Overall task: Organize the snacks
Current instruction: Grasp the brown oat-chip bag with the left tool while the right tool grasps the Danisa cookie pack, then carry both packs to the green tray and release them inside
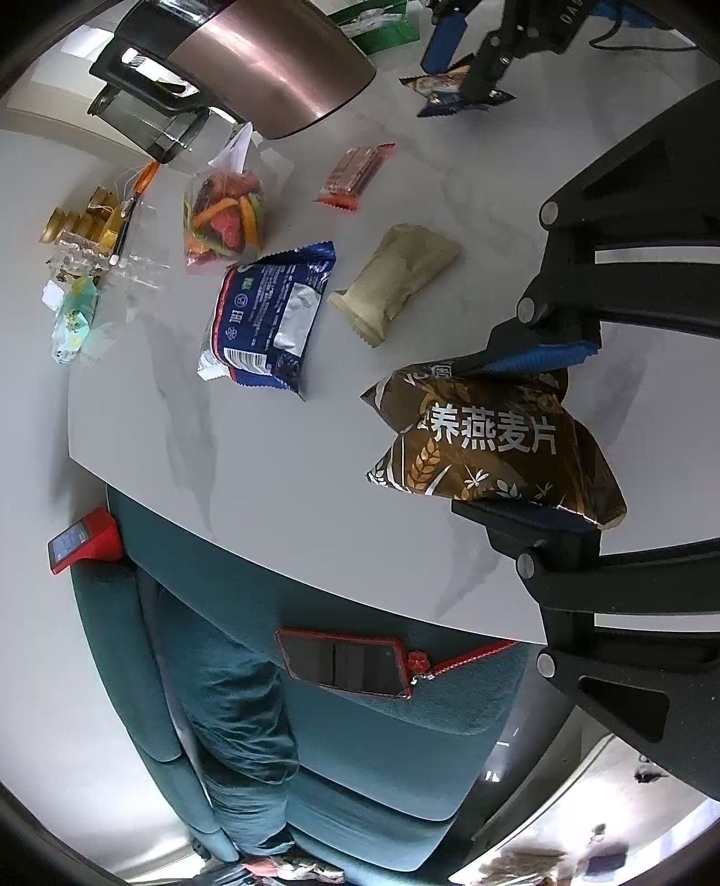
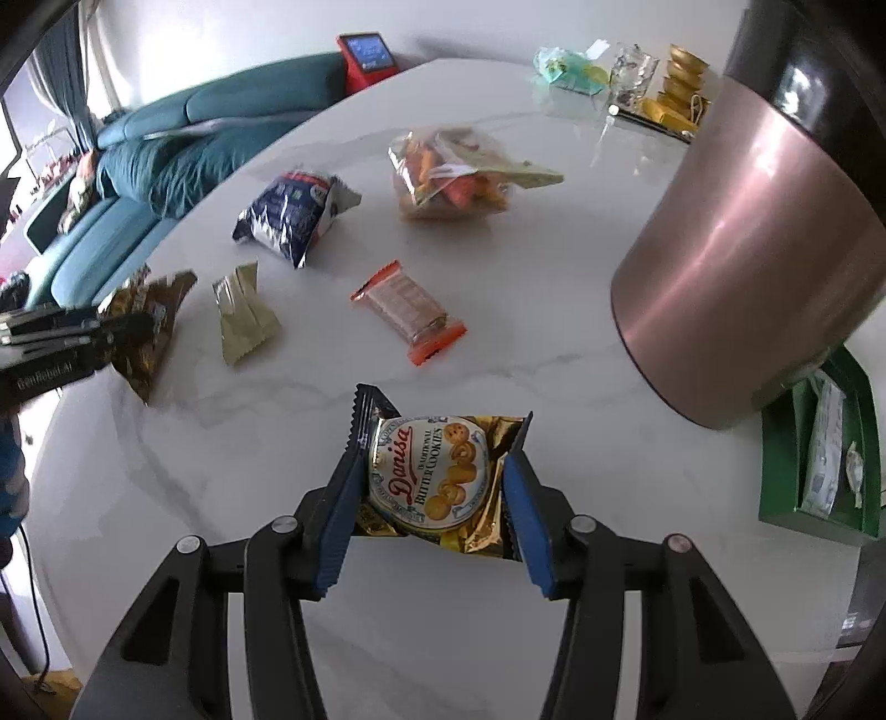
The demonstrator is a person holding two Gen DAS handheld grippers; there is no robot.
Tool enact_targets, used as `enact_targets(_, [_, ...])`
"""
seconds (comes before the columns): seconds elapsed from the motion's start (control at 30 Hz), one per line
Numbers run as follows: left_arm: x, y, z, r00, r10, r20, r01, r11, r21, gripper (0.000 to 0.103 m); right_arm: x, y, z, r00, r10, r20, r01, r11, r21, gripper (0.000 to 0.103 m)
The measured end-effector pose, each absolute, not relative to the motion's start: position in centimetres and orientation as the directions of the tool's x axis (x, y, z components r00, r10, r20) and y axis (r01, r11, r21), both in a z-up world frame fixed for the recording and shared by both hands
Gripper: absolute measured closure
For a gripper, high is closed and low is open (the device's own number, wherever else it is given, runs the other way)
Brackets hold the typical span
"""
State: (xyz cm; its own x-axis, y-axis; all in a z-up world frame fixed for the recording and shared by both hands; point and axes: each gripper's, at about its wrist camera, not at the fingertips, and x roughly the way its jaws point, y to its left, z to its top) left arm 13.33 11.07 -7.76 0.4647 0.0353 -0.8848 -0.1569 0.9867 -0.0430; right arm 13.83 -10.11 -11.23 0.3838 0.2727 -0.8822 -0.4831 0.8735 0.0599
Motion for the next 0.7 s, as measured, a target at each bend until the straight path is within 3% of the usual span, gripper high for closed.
enact_targets(0.43, [9.9,9.3,-2.3,0.549,0.023,-0.835,-0.112,0.993,-0.046,0.068,11.7,-14.4,-5.8,0.477,0.368,-0.798,-0.47,0.874,0.122,0.077])
enact_targets(0.7, [8.6,3.5,2.4,0.609,-0.045,-0.792,0.009,0.999,-0.05,0.068,10.7,-22.2,-2.7,0.582,0.349,-0.735,-0.39,0.912,0.124,0.077])
